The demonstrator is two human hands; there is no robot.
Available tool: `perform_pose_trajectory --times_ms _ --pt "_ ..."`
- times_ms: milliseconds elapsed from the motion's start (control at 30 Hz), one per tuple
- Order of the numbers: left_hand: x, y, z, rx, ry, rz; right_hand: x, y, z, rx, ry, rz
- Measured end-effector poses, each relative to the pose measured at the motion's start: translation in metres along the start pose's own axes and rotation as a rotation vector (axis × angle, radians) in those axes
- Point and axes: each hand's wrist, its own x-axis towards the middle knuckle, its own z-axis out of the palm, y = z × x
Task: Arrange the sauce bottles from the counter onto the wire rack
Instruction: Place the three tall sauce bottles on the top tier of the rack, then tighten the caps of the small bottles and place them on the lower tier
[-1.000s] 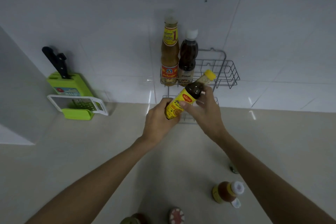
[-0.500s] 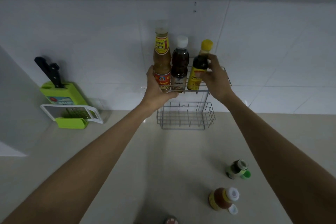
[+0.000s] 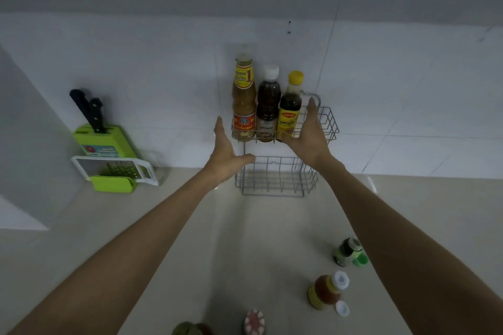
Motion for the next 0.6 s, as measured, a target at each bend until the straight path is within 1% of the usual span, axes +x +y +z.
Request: perform_pose_trajectory --times_ms 67,100,133,167,233,267,300,333,400,433,467,500,533,567,600 --pt "-0.025 -0.016 -0.018 0.092 -0.028 -0.026 -0.03 -0.001 0.011 0.017 0.241 -0.054" --pt "-0.04 -0.026 -0.028 0.101 -0.046 -0.044 -0.046 -0.001 0.018 0.017 0.289 -0.091" --pt "-0.057 -0.036 -0.038 0.066 -0.071 -0.072 -0.063 -0.002 0.024 0.002 0.238 -0.134" --pt "-0.076 -0.047 -0.047 -0.003 -0.108 -0.112 -0.078 -0.005 0.029 -0.02 0.093 -0.181" --pt "-0.12 -0.069 -0.063 -0.1 -0.232 -0.215 -0.108 -0.016 0.04 -0.078 -0.352 -0.271" --pt "-0.142 -0.082 -0.07 -0.088 -0.309 -0.261 -0.123 -0.024 0.047 -0.122 -0.549 -0.334" --pt "-0.163 -0.096 -0.077 -0.028 -0.386 -0.306 -0.136 -0.035 0.055 -0.166 -0.692 -0.407" --pt "-0.183 -0.108 -0.083 0.082 -0.469 -0.326 -0.15 -0.047 0.063 -0.195 -0.792 -0.472" --pt "-0.222 -0.13 -0.09 0.357 -0.681 -0.391 -0.176 -0.071 0.076 -0.24 -0.935 -0.534" --pt "-0.239 -0.139 -0.088 0.429 -0.759 -0.435 -0.188 -0.081 0.081 -0.294 -1.001 -0.551" --pt "-0.254 -0.145 -0.082 0.441 -0.793 -0.461 -0.198 -0.088 0.087 -0.386 -1.052 -0.592" --pt "-0.267 -0.15 -0.072 0.404 -0.766 -0.452 -0.208 -0.091 0.092 -0.501 -1.079 -0.664" --pt "-0.28 -0.154 -0.059 0.339 -0.678 -0.41 -0.216 -0.093 0.097 -0.6 -1.081 -0.743" --pt "-0.291 -0.157 -0.043 0.249 -0.539 -0.357 -0.223 -0.093 0.101 -0.663 -1.068 -0.813" --pt "-0.3 -0.159 -0.027 0.144 -0.365 -0.325 -0.229 -0.092 0.105 -0.693 -1.048 -0.873"
